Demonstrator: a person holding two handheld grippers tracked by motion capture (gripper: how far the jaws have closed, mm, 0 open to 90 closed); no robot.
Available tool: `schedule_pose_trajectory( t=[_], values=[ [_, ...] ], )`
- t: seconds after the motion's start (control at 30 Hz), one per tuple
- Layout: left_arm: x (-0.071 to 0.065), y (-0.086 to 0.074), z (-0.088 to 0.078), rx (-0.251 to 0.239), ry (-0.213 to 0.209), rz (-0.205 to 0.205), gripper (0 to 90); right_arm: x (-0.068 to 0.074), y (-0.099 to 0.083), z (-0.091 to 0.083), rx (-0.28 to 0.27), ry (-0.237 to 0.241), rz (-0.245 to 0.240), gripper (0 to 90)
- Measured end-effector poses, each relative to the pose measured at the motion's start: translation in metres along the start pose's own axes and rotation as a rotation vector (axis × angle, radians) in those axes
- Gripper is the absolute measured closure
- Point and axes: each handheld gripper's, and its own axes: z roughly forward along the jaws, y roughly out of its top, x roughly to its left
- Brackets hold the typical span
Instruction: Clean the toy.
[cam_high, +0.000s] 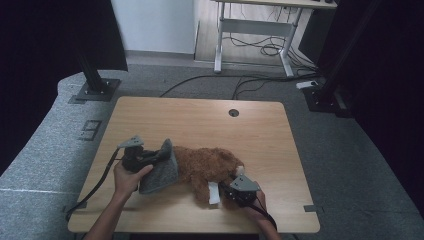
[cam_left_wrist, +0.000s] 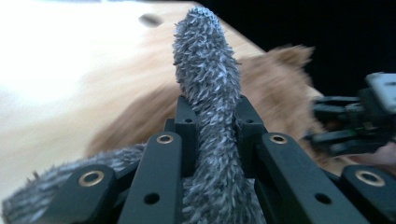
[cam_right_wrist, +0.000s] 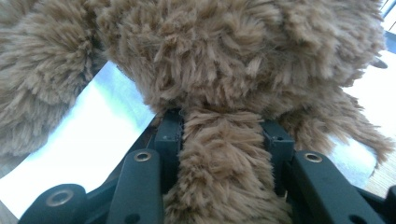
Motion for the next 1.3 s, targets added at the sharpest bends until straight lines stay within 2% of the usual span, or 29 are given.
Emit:
schedule_pose_trajectory(
  t=[0.1, 0.23, 0.27, 0.33, 0.37, 0.43, 0.47, 0.57, 0.63, 0.67, 0.73, 0.87, 1.0, 1.03, 1.1, 1.13, 1.2, 1.3],
  values=[
    [-0.025, 0.021, 0.022, 0.021, -0.036, 0.061, 76.1, 0.000, 0.000, 0.000, -0.002, 0.000, -0.006, 59.7],
    [-0.040, 0.039, 0.062, 0.074, -0.059, 0.089, 76.0, 0.000, 0.000, 0.000, -0.001, 0.003, -0.006, 59.7],
    [-0.043, 0.043, 0.077, 0.102, -0.033, 0.109, 75.9, 0.000, 0.000, 0.000, 0.000, 0.003, -0.009, 59.7],
    [-0.045, 0.046, 0.096, 0.156, 0.018, 0.140, 75.7, 0.000, 0.000, 0.000, 0.000, 0.004, -0.012, 59.6],
    [-0.041, 0.043, 0.108, 0.202, 0.035, 0.126, 75.7, 0.000, 0.000, 0.000, 0.000, 0.006, -0.010, 59.6],
    [-0.036, 0.036, 0.114, 0.232, 0.026, 0.103, 75.6, 0.000, 0.000, 0.000, 0.001, 0.008, -0.007, 59.5],
    [-0.034, 0.033, 0.113, 0.224, 0.019, 0.092, 75.7, 0.000, -0.001, 0.000, 0.002, 0.012, -0.009, 59.1],
    [-0.025, 0.022, 0.102, 0.192, -0.037, 0.039, 76.3, 0.000, -0.001, -0.001, 0.001, 0.026, -0.013, 55.4],
    [-0.022, 0.012, 0.096, 0.173, -0.065, 0.004, 76.7, 0.000, 0.000, -0.003, 0.002, 0.048, -0.001, 49.5],
    [-0.022, 0.009, 0.094, 0.165, -0.073, 0.001, 76.8, 0.000, 0.001, -0.004, 0.005, 0.071, 0.013, 45.4],
    [-0.024, -0.001, 0.086, 0.132, -0.086, 0.008, 76.9, -0.003, 0.002, -0.007, 0.000, 0.113, 0.042, 37.4],
    [-0.035, -0.017, 0.079, 0.092, -0.104, 0.037, 77.1, -0.011, 0.009, -0.015, -0.042, 0.182, 0.144, 25.0],
    [-0.043, -0.023, 0.075, 0.091, -0.099, 0.072, 77.1, -0.005, 0.011, 0.003, 0.033, 0.235, 0.140, 14.6],
    [-0.044, -0.025, 0.075, 0.089, -0.089, 0.084, 77.1, -0.003, 0.010, 0.008, 0.046, 0.235, 0.133, 15.4],
    [-0.043, -0.028, 0.074, 0.070, -0.067, 0.104, 77.0, -0.001, 0.010, 0.014, 0.064, 0.221, 0.110, 23.5],
    [-0.043, -0.029, 0.074, 0.063, -0.063, 0.109, 77.0, 0.002, 0.011, 0.015, 0.064, 0.197, 0.079, 30.1],
    [-0.039, -0.029, 0.076, 0.045, -0.054, 0.109, 77.0, 0.005, 0.014, 0.018, 0.067, 0.157, 0.052, 38.1],
    [-0.030, -0.024, 0.084, 0.038, -0.057, 0.101, 77.0, 0.006, 0.016, 0.023, 0.061, 0.086, 0.031, 43.2]
  ],
)
